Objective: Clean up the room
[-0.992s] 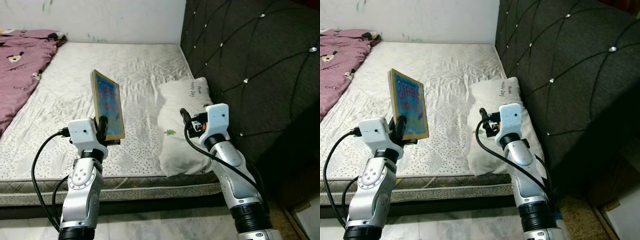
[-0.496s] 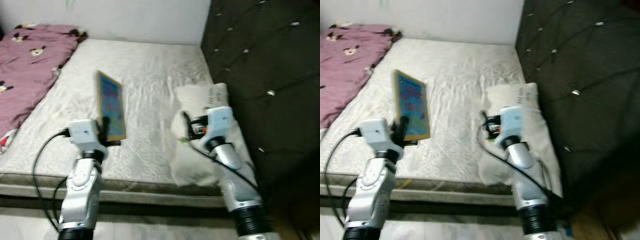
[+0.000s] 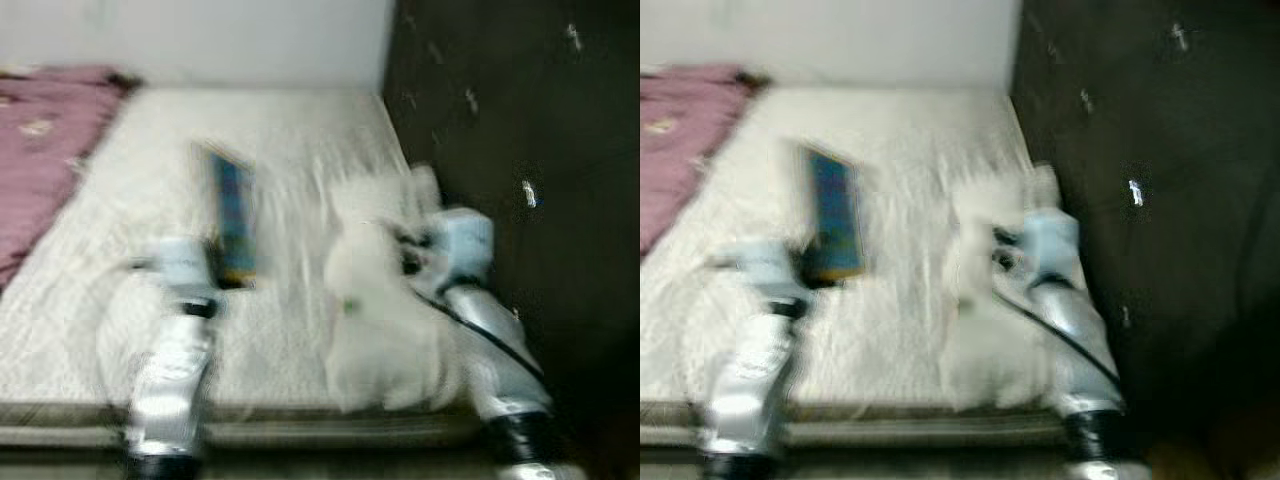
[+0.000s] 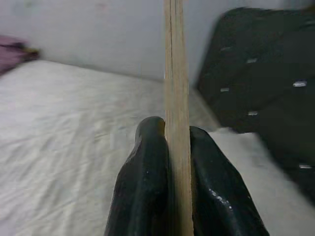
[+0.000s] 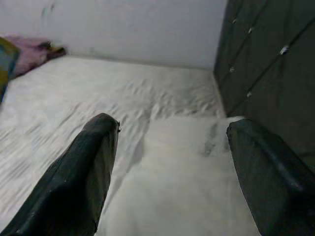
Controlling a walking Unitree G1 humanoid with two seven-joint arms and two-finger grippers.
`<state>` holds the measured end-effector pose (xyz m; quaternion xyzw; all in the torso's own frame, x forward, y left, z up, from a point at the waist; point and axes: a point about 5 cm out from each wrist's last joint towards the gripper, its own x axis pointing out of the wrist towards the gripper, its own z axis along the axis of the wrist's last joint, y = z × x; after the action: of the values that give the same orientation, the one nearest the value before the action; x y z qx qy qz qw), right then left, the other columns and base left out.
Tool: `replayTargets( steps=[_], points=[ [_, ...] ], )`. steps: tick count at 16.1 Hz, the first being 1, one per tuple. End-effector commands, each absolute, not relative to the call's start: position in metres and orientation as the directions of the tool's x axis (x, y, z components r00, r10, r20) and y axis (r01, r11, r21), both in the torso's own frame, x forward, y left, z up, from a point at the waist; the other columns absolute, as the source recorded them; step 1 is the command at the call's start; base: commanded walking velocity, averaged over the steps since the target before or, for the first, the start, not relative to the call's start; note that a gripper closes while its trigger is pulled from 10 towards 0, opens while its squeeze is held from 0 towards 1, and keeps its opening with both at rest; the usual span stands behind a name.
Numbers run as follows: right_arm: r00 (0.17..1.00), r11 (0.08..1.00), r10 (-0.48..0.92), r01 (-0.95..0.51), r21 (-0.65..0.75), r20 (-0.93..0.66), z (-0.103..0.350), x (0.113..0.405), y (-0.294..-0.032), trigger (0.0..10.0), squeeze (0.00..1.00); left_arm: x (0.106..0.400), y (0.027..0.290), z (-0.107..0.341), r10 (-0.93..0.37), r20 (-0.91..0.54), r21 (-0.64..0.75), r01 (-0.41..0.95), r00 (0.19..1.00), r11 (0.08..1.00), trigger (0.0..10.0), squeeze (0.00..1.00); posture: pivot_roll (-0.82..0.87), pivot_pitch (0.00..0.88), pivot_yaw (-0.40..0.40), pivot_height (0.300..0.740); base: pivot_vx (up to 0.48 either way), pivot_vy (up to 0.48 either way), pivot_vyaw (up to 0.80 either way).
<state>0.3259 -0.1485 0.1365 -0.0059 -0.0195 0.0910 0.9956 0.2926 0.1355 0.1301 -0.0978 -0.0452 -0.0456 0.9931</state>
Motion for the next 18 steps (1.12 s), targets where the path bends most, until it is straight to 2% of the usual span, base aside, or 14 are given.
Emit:
replayTargets(
  steps=[1, 7, 16, 18],
  points=[
    [0.968, 0.971, 0.240, -0.240, -0.002, 0.075, 0.1453, 0.3276, -0.1282, 10.0, 0.00, 0.2929, 0.1547, 0.1371, -0.010, 0.122, -0.170, 0.031, 0.992, 0.985, 10.0, 0.00, 0.02, 0.069, -0.015, 0.740, 0.000, 0.000, 0.00],
    [0.966, 0.969, 0.248, -0.248, -0.001, 0.069, 0.1422, 0.3261, -0.1263, 10.0, 0.00, 0.2935, 0.1563, 0.1353, 0.021, 0.107, -0.204, 0.001, 0.994, 0.979, 10.0, 0.00, 0.02, 0.070, -0.014, 0.740, 0.000, 0.000, 0.00],
    [0.962, 0.962, 0.272, -0.272, 0.010, 0.041, 0.1368, 0.3252, -0.1249, 10.0, 0.00, 0.2951, 0.1554, 0.1344, 0.019, 0.103, -0.210, 0.003, 0.995, 0.978, 10.0, 0.00, 0.02, 0.066, -0.018, 0.740, 0.000, 0.469, 0.00],
    [0.963, 0.963, 0.268, -0.268, 0.005, 0.040, 0.1354, 0.3244, -0.1261, 10.0, 0.00, 0.2955, 0.1543, 0.1354, 0.010, 0.110, -0.209, 0.014, 0.994, 0.978, 10.0, 0.00, 0.02, 0.066, -0.018, 0.740, 0.000, 0.142, 0.00]
  ],
)
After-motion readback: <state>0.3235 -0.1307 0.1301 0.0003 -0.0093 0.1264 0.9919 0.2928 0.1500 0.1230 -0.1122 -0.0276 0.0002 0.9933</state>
